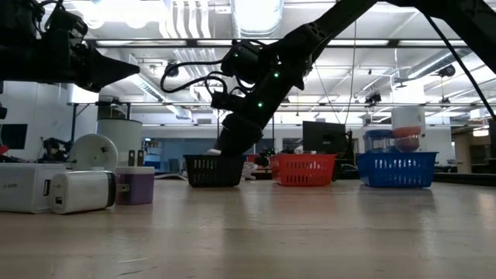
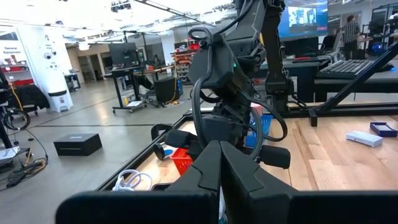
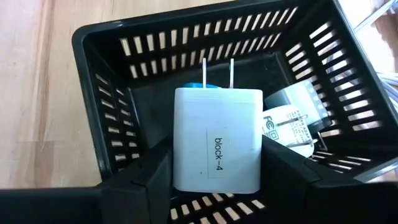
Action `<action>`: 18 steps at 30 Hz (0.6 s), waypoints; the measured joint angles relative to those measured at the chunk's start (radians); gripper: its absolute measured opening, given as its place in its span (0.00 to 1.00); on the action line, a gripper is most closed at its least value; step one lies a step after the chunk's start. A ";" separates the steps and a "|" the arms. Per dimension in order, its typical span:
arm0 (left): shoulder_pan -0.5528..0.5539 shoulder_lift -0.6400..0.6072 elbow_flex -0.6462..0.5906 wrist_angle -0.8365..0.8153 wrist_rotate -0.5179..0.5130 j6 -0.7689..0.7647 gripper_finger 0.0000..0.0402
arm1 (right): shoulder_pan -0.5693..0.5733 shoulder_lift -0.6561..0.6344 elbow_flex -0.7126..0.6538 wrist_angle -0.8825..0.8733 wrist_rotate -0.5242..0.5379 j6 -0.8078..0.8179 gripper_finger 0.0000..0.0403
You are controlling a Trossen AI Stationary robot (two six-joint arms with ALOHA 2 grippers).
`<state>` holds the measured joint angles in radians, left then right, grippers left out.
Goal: Pick & Place Office items
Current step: Put the bottom white charger adapter into the black bin
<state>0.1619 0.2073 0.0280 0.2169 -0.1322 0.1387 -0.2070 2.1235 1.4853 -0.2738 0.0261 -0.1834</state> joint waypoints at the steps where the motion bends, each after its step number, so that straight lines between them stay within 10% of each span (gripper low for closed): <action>1: 0.000 0.000 0.000 0.000 0.000 0.000 0.01 | 0.000 0.000 0.000 0.000 0.000 0.000 0.49; 18: 0.000 0.000 0.000 0.000 0.000 -0.003 0.01 | -0.001 -0.006 0.018 -0.018 0.000 -0.009 0.54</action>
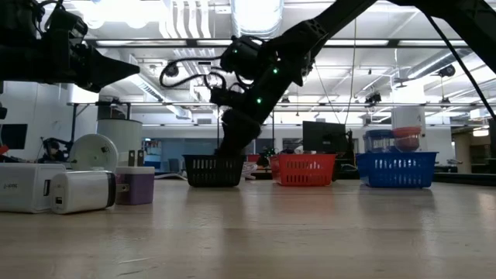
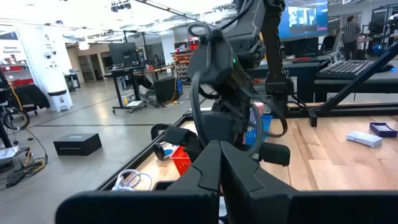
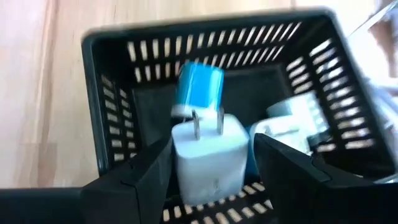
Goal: Pick & Place Office items
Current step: Put the bottom white charger adapter into the black bin, then put the blue hourglass into the blue bin
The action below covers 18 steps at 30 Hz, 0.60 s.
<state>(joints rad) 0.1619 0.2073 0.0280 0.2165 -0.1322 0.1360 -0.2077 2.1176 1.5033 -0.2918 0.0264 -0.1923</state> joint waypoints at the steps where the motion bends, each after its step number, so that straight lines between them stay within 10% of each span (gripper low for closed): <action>1: 0.000 0.000 0.000 0.000 0.000 0.000 0.01 | 0.000 -0.004 0.008 -0.004 0.000 -0.002 0.54; 13: 0.000 0.001 0.000 -0.061 0.000 0.020 0.01 | 0.014 -0.205 0.023 -0.012 -0.047 -0.017 0.54; 18: 0.000 0.001 0.000 -0.062 0.000 0.019 0.01 | 0.023 -0.370 -0.008 -0.007 -0.224 -0.008 0.47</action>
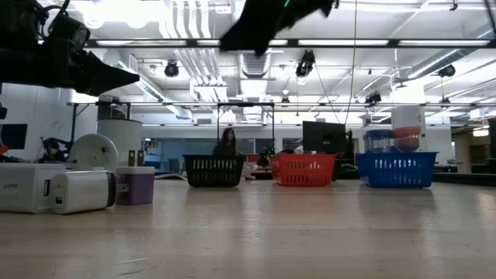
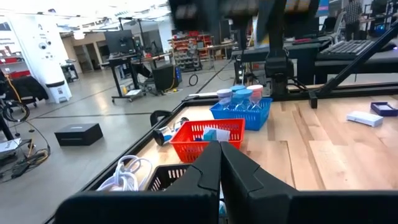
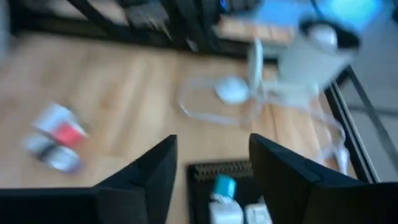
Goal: Pick & Place Office items
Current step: Put the blue hourglass into the blue bin
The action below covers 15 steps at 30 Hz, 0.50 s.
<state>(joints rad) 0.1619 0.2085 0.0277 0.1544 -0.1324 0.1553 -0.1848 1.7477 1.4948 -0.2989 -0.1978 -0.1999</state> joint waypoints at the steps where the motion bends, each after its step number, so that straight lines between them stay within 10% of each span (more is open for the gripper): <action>1: 0.000 0.000 0.000 0.001 0.000 0.000 0.01 | 0.000 -0.038 -0.012 0.007 -0.015 0.007 0.44; 15: 0.000 0.001 0.000 -0.003 0.000 -0.001 0.01 | 0.002 -0.597 -0.407 0.093 -0.012 0.067 0.03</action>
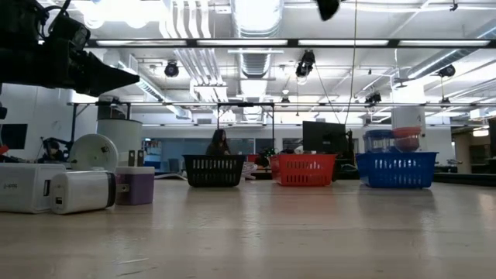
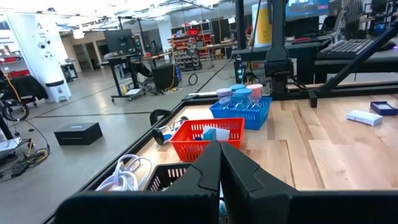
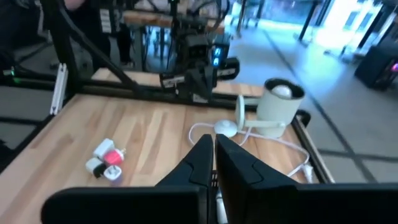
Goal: Pick & Place Office items
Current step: Put the blue hourglass into the blue bin
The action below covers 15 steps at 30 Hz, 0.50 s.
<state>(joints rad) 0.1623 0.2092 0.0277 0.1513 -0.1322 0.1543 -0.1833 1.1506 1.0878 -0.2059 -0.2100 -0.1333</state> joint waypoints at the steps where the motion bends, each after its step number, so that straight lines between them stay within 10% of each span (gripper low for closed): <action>1: 0.000 0.000 0.000 0.000 0.000 -0.001 0.01 | 0.000 -0.038 -0.032 0.012 0.000 0.002 0.03; 15: 0.000 0.001 0.000 0.025 0.000 -0.082 0.01 | 0.000 -0.495 -0.390 0.160 0.001 0.093 0.03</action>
<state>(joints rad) 0.1621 0.2098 0.0277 0.1761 -0.1318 0.0721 -0.1833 0.6552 0.6973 -0.0460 -0.2092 -0.0403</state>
